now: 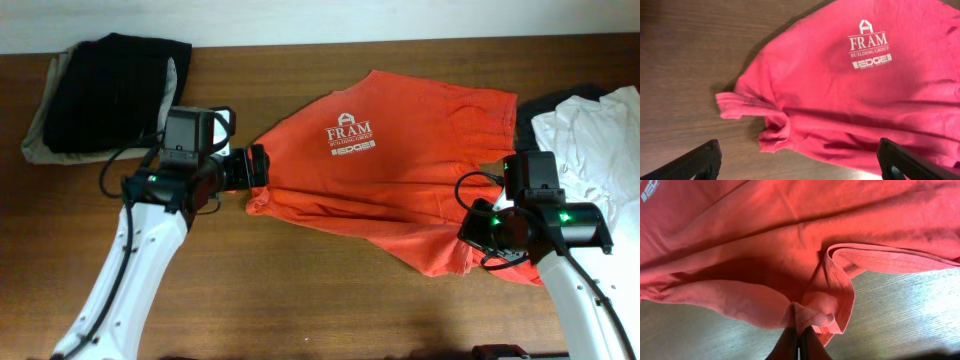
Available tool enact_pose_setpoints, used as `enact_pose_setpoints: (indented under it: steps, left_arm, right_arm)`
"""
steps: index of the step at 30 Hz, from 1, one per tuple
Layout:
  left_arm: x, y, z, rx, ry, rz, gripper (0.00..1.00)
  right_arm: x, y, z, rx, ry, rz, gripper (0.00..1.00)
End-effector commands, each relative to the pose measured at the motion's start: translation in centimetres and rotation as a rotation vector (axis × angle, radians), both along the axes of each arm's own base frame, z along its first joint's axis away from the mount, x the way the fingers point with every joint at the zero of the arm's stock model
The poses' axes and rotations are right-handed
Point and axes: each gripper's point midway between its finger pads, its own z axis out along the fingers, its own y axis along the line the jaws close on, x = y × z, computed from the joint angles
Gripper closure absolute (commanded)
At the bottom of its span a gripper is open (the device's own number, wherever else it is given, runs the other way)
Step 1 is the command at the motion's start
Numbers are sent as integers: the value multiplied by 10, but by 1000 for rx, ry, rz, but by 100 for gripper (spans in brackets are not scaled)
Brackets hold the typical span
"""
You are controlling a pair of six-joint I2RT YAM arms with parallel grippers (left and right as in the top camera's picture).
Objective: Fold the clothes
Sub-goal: 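Reach the left gripper to grasp the T-shirt's left hem corner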
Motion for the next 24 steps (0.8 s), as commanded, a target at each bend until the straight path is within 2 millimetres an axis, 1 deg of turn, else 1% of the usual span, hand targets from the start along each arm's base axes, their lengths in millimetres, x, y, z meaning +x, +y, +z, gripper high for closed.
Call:
enact_pose_setpoints:
  steps: [1, 4, 8, 10, 12, 14, 17, 24]
  left_arm:
    - [12, -9, -15, -43, 46, 10, 1]
    - [15, -9, -48, -27, 131, 13, 1]
    - [16, -12, -78, 0, 199, 12, 1]
    - [17, -7, -89, 55, 215, 33, 1]
    - [15, 4, -101, 114, 249, 148, 1]
    - [14, 2, -106, 113, 263, 184, 1]
    - [13, 3, -115, 102, 289, 243, 5]
    - [13, 2, -134, 99, 331, 275, 5]
  right_arm:
    - [0, 1, 0, 4, -4, -6, 96]
    - [1, 1, 0, 4, -8, -6, 96]
    - [1, 1, 0, 0, -10, -3, 96]
    - [2, 1, 0, 0, -13, -3, 96]
    - [3, 1, 1, 0, -16, -3, 96]
    - [3, 1, 1, 0, -17, -3, 96]
    - [3, 1, 1, 0, -18, -3, 96]
    - [3, 1, 1, 0, -18, -3, 96]
